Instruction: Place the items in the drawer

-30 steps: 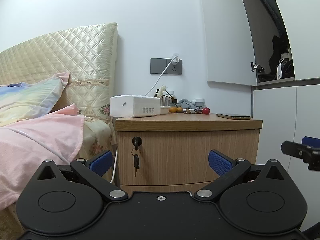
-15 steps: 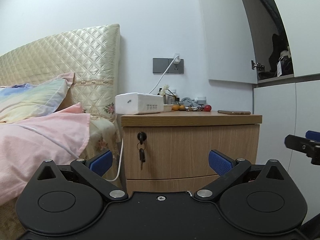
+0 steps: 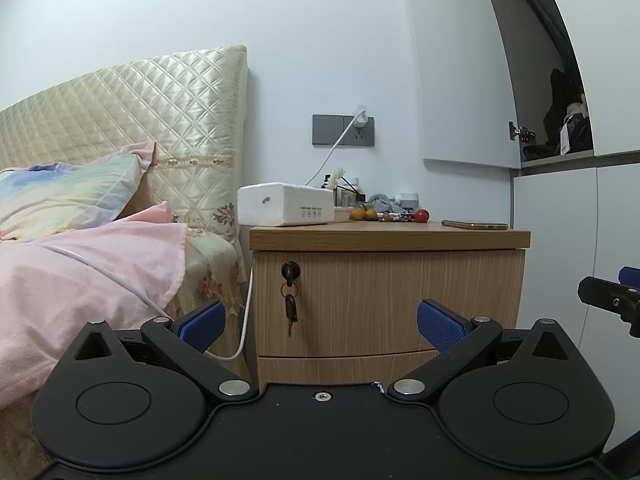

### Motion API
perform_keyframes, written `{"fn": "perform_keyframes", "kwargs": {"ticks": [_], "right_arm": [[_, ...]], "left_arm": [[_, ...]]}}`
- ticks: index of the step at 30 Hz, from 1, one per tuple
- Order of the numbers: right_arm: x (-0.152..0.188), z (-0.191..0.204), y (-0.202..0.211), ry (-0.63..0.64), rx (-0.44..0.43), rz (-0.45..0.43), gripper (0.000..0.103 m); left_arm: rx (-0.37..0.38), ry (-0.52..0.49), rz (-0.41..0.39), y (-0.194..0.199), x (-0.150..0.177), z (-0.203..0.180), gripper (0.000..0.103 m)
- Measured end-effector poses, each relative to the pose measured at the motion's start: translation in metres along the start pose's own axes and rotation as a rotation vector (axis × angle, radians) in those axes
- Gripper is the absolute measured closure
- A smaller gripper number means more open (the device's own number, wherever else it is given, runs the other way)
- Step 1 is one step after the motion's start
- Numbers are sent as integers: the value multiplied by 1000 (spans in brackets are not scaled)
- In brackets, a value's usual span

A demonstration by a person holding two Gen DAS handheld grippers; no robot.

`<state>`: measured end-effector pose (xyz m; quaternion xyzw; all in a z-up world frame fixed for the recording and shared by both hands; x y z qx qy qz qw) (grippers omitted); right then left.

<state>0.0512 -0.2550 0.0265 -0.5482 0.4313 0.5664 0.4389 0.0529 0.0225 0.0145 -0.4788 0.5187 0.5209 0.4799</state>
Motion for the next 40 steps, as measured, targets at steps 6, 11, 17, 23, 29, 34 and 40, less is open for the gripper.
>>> {"fn": "perform_keyframes", "kwargs": {"ticks": [6,11,17,23,29,34,40], "right_arm": [[0,0,1,4,0,3,0],[1,-1,1,6,-3,5,0],[1,-1,2,4,-2,3,0],[1,0,2,11,-4,4,0],[1,2,1,18,-6,5,0],[2,4,1,29,-2,8,0],[4,4,-1,41,14,15,0]], "left_arm": [[-1,-5,-10,1,-1,-1,1],[-2,-9,-17,2,-1,-1,1],[-6,-12,-19,2,-2,-3,1],[-20,5,-9,0,-2,0,1],[-21,13,-3,0,-2,1,1],[-13,-2,2,0,0,-1,1],[-4,10,-19,4,-1,0,1]]}}
Point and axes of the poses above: each gripper's, at about its wrist camera, not at the fingertips, and y roughly against the way its jaws point, z to its left, x to its underside, the point moved 3 cm from there along -y, roughly the way its jaws point, and after that the axes turned 1 degree about -x, right-handed, at the moved point
